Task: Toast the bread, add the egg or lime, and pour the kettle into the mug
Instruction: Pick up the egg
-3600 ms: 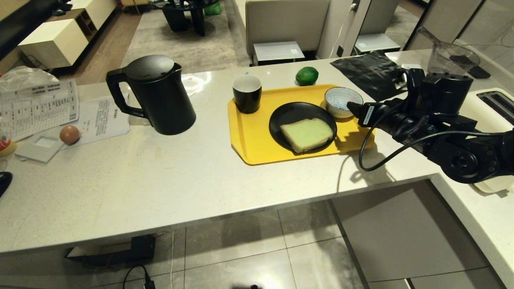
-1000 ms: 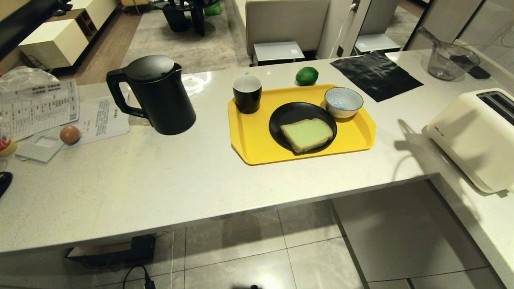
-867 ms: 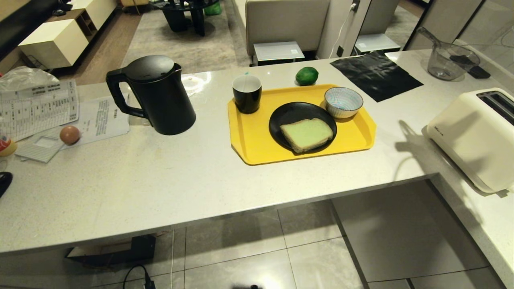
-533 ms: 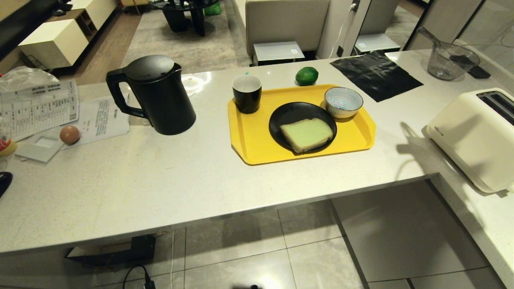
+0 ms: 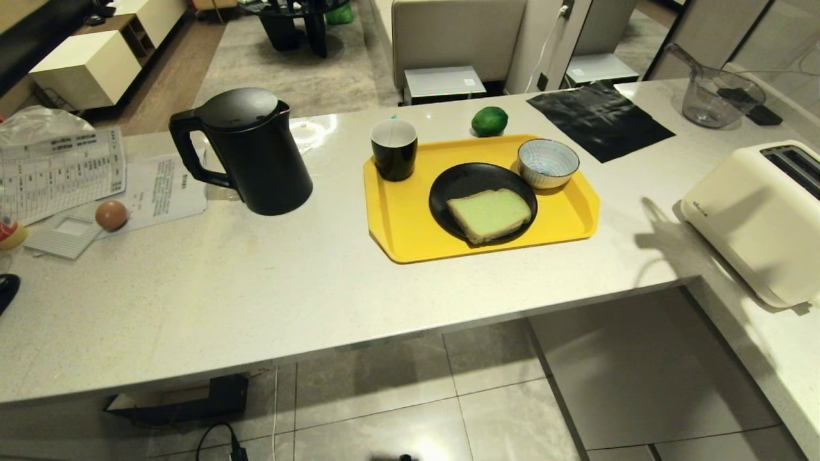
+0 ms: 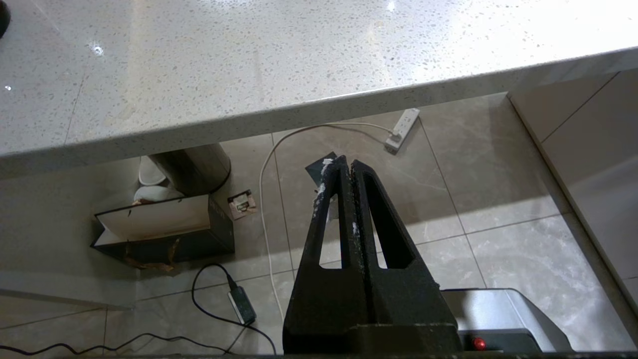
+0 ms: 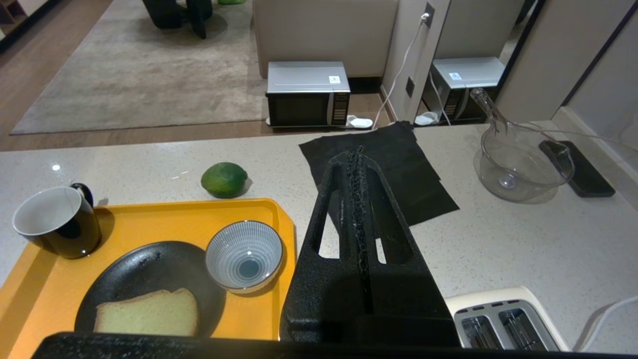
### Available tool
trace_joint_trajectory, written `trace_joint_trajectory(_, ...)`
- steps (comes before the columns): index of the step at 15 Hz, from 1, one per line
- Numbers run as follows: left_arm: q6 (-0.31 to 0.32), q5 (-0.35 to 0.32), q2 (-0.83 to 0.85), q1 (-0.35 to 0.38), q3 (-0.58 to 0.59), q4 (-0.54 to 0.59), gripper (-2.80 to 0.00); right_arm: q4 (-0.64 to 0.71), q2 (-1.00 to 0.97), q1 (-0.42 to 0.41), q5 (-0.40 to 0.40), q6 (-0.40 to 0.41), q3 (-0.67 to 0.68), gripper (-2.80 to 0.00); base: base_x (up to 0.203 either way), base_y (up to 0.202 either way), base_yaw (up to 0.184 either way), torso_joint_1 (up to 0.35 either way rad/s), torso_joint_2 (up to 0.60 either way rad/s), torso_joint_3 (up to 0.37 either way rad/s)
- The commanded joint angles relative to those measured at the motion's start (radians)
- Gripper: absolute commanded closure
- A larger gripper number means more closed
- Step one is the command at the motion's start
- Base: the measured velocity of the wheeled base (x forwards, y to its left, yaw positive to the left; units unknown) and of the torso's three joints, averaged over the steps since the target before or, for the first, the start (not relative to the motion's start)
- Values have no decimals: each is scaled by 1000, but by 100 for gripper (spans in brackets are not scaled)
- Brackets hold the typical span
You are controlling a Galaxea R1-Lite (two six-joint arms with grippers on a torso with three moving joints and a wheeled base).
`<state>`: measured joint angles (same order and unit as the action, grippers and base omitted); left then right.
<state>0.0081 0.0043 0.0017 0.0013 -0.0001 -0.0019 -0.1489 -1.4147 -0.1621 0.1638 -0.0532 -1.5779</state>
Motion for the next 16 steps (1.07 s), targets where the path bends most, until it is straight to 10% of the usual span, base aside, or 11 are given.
trace_joint_trajectory(1,0,0,0,0,0,-4,0,-1,-1,0,0,0,-2,0,0,0,0,0,0,0)
trace_joint_trajectory(16,-2,0,0,0,0,-6,0,-3,14,0,10,-2,10,0,0,0,0,0,0,0)
